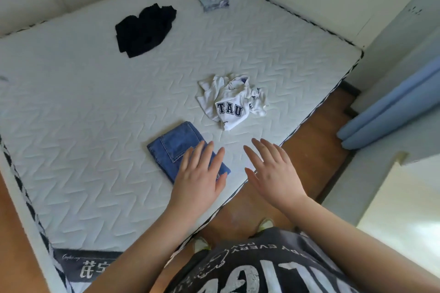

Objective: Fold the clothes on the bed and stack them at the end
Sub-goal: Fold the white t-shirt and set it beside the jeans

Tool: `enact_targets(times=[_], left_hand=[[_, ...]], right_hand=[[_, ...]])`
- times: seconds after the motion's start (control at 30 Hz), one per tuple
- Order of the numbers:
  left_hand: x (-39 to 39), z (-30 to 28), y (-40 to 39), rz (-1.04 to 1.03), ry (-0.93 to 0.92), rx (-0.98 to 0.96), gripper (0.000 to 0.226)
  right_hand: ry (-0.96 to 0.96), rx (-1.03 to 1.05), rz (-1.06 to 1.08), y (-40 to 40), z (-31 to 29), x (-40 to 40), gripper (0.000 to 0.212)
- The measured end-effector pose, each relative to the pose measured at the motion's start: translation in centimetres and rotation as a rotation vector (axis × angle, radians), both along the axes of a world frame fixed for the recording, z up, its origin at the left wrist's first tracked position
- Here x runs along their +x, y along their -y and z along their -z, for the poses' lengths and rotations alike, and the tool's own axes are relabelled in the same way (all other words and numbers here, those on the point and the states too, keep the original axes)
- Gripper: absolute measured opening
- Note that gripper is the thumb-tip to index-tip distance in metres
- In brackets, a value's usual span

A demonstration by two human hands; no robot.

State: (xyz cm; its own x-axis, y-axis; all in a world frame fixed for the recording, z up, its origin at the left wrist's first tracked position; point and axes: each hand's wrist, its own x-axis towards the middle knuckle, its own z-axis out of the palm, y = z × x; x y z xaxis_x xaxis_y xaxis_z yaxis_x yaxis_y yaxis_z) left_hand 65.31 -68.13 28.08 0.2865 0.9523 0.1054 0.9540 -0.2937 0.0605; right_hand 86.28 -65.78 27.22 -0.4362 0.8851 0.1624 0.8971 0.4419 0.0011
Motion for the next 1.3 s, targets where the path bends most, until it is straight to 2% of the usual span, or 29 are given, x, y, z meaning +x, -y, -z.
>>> enact_targets(times=[0.33,0.5,0.87,1.2,1.3], left_hand=[[13.9,0.4,-7.4,0.071,-0.072,-0.077,0.056],[18.0,1.1,-9.8,0.057,-0.098,-0.078,0.058],[17.8,3.8,-15.5,-0.087,-0.108,-0.121,0.056],[17.3,6.0,-25.2,-0.161,0.009,-0.146,0.063],[17.5,6.4,-27.5,-0.168,0.014,-0.168,0.063]], right_hand=[[-0.066,-0.04,0.205,-5.1,0.7,14.9,0.054],[-0.103,-0.082,0.209,-8.0,1.1,19.5,0.053],[-0.083,-0.107,0.034,-17.7,1.8,18.4,0.057],[0.073,-0.244,-0.033,-28.3,3.1,19.1,0.058],[0.093,-0.352,-0.036,-30.5,4.4,19.5,0.059]])
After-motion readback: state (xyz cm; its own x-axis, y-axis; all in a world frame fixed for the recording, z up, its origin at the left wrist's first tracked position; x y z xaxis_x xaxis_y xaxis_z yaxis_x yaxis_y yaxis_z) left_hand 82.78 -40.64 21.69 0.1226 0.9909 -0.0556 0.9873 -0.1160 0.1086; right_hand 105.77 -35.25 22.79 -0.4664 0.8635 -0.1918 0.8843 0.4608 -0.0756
